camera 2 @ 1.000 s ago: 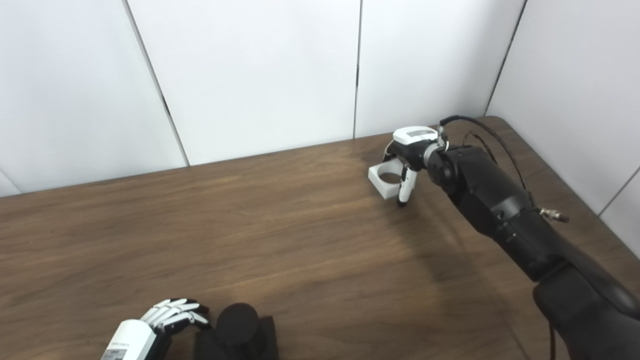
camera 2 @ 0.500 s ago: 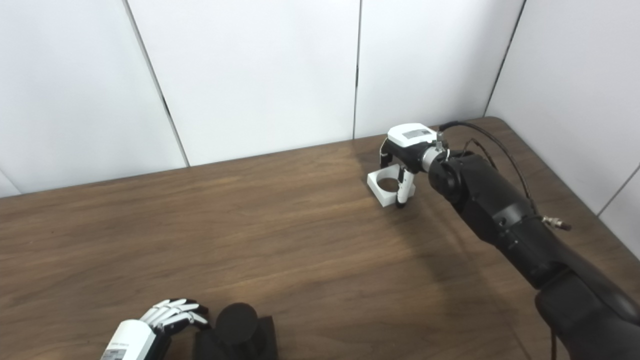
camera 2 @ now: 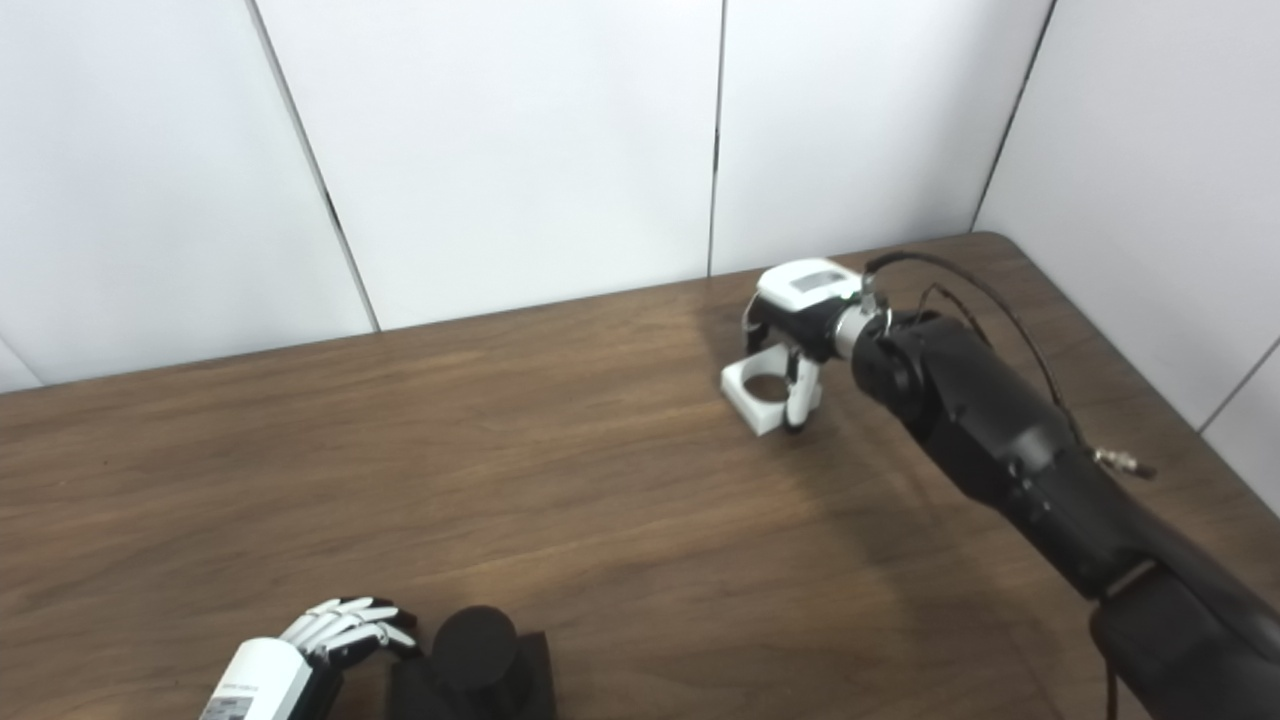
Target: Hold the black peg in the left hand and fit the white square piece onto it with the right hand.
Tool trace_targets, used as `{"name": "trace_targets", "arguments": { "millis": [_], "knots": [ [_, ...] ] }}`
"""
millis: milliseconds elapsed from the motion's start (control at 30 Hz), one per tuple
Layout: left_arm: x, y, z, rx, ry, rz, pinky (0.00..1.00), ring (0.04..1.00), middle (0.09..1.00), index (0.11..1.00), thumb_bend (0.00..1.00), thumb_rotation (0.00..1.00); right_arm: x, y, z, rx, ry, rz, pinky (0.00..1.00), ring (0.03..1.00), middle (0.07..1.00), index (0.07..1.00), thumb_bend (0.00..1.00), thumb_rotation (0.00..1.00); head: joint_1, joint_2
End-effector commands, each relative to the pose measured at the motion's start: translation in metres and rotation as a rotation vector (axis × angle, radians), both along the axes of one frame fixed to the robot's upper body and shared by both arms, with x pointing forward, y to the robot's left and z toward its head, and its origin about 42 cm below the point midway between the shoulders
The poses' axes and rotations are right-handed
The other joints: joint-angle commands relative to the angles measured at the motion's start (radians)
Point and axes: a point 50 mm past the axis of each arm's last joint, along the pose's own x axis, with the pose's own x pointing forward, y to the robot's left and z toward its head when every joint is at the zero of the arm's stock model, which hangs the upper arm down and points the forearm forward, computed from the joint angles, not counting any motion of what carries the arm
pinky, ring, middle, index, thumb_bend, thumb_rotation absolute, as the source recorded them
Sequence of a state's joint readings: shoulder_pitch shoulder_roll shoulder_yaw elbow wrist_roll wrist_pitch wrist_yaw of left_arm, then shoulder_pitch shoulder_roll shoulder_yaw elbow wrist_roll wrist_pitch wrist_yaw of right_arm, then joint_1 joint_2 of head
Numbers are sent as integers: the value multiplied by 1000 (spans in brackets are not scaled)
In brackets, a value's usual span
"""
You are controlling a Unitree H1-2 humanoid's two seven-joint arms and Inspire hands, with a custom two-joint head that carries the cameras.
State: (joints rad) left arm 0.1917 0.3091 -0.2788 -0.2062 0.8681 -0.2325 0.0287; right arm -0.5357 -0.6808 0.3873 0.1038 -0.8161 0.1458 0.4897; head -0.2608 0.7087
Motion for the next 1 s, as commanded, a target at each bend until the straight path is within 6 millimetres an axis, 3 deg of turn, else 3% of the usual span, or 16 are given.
{"name": "trace_targets", "arguments": {
  "millis": [0, 133, 367, 633, 967],
  "knots": [
    [-4, 8, -9, 72, 62, 37, 820, 791, 741, 488, 509, 50, -2, 2, 49, -2, -113, 51, 838, 860, 751, 484, 522, 128, 5, 3],
    [-2, 4, -8, 82, 65, 38, 820, 790, 741, 489, 509, 50, -30, 30, 74, 17, -133, 153, 867, 872, 765, 485, 521, 128, 19, 8],
    [4, -4, -9, 80, 60, 42, 819, 789, 740, 488, 509, 51, -68, 69, 100, 37, -152, 305, 909, 864, 756, 485, 522, 129, 47, 20],
    [10, -10, -12, 83, 58, 41, 827, 794, 739, 489, 507, 54, -104, 108, 108, 83, -166, 445, 915, 843, 738, 484, 522, 129, 79, 44],
    [16, -17, -8, 87, 56, 34, 832, 800, 747, 489, 505, 56, -134, 140, 109, 137, -148, 594, 930, 849, 738, 483, 521, 127, 107, 85]
  ]
}}
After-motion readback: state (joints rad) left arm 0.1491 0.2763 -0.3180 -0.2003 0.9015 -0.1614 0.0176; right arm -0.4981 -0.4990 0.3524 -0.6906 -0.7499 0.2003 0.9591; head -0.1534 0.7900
